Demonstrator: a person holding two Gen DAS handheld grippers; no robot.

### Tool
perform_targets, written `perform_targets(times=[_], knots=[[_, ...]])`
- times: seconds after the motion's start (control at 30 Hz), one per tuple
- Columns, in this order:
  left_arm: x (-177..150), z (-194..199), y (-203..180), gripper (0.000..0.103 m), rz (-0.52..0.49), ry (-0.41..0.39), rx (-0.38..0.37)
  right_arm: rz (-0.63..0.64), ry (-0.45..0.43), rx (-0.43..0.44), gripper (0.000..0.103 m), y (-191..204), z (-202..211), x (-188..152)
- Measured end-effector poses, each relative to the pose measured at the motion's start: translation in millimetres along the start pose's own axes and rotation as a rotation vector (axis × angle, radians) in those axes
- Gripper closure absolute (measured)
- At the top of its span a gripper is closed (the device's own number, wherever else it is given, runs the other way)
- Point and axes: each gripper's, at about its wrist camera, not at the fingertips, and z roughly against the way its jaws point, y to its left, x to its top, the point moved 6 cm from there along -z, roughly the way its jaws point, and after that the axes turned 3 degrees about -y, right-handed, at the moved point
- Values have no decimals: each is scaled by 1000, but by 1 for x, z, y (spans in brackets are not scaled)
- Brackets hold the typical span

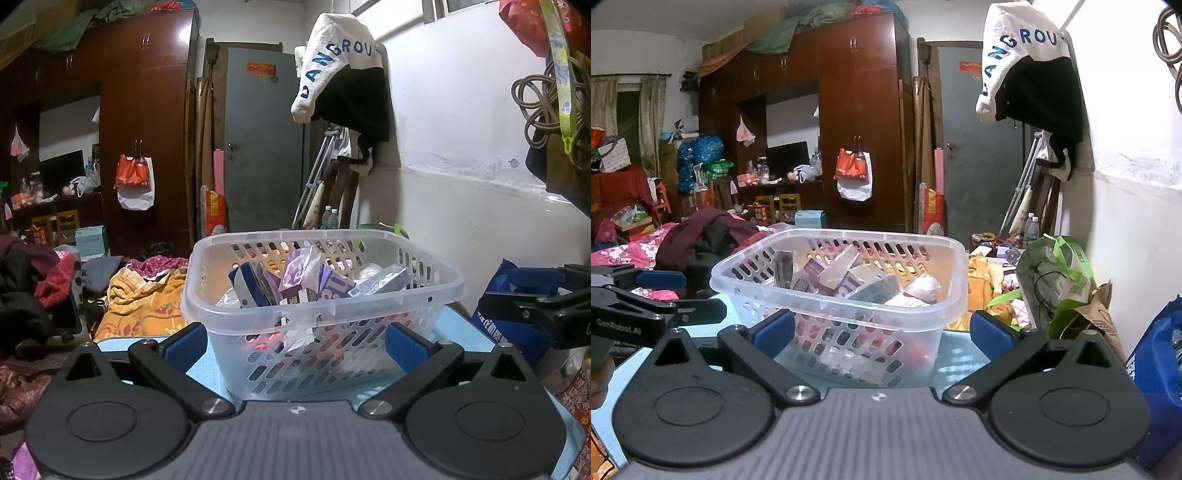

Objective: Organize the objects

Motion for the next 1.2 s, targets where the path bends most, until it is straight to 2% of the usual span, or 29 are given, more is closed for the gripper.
perform_targets(times=[1.2], knots=[[2,-9,-16,0,-21,12,-12,-37,11,-19,0,-18,5,-11]])
